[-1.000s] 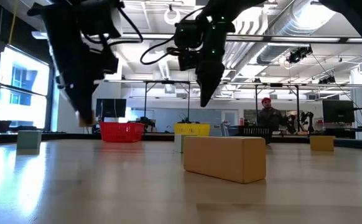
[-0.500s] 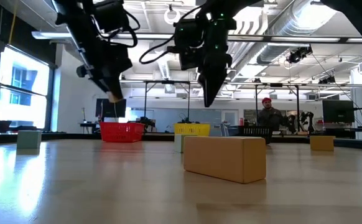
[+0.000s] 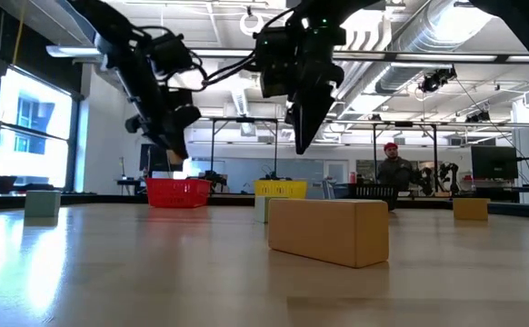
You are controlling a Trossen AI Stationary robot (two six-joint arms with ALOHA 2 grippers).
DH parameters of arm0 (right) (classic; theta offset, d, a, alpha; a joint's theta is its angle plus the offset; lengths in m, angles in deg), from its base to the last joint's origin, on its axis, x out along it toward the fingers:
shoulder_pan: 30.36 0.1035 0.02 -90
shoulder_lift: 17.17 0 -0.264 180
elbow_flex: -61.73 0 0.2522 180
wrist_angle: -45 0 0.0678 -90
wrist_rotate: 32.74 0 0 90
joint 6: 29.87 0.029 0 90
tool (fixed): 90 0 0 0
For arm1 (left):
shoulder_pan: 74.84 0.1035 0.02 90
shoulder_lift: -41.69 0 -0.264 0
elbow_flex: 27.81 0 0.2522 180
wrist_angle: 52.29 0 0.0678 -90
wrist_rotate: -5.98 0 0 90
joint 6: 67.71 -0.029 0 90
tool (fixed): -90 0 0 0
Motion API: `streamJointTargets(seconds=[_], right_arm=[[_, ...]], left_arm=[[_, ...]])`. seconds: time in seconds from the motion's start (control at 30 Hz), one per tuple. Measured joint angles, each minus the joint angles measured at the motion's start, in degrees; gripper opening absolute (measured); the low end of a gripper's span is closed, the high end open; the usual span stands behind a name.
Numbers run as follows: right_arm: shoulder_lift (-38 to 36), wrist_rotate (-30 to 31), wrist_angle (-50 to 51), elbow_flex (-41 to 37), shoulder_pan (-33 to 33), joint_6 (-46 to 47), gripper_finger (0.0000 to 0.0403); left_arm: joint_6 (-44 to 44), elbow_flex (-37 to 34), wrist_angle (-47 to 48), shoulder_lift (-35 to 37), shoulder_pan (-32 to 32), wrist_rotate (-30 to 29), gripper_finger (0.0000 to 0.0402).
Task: Sort & place blocks by color
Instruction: Put the orange block into the red bin, then put the green block into the black bin
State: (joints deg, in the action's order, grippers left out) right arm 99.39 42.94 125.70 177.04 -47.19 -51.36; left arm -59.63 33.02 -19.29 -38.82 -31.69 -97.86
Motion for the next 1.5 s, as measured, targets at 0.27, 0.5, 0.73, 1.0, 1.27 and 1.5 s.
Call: streamJointTargets(seconds=[0.27, 0.5, 0.73, 1.0, 1.27, 1.5], right_arm=[[0.0, -2.4, -2.9, -6.3, 0.0, 0.2, 0.0165], [0.0, -2.3, -5.2, -7.7, 0.4, -0.1, 0.0165], [0.3, -2.2, -9.2, -7.7, 1.8, -3.0, 0.0165], [0.4, 5.4, -9.4, -7.7, 4.0, -5.0, 0.0165], [1.3, 9.3, -10.2, -7.6, 5.0, -7.1, 0.0165], [3.2, 9.9, -10.7, -7.6, 4.9, -7.1, 0.0165]], left_arm=[[-1.9, 0.0, 0.4, -3.3, 4.0, 1.0, 0.0116], [-4.0, 0.0, 0.0, -4.3, 5.4, 2.9, 0.0117], [-5.3, 0.0, -0.1, -4.3, 5.6, 2.9, 0.0127], [-5.8, 0.0, -1.2, -4.3, 5.6, 2.9, 0.018], [-4.9, 0.0, -2.2, -3.8, 5.5, 4.1, 0.0193], [-5.2, 0.0, -1.8, 0.9, 5.5, 12.1, 0.0193]])
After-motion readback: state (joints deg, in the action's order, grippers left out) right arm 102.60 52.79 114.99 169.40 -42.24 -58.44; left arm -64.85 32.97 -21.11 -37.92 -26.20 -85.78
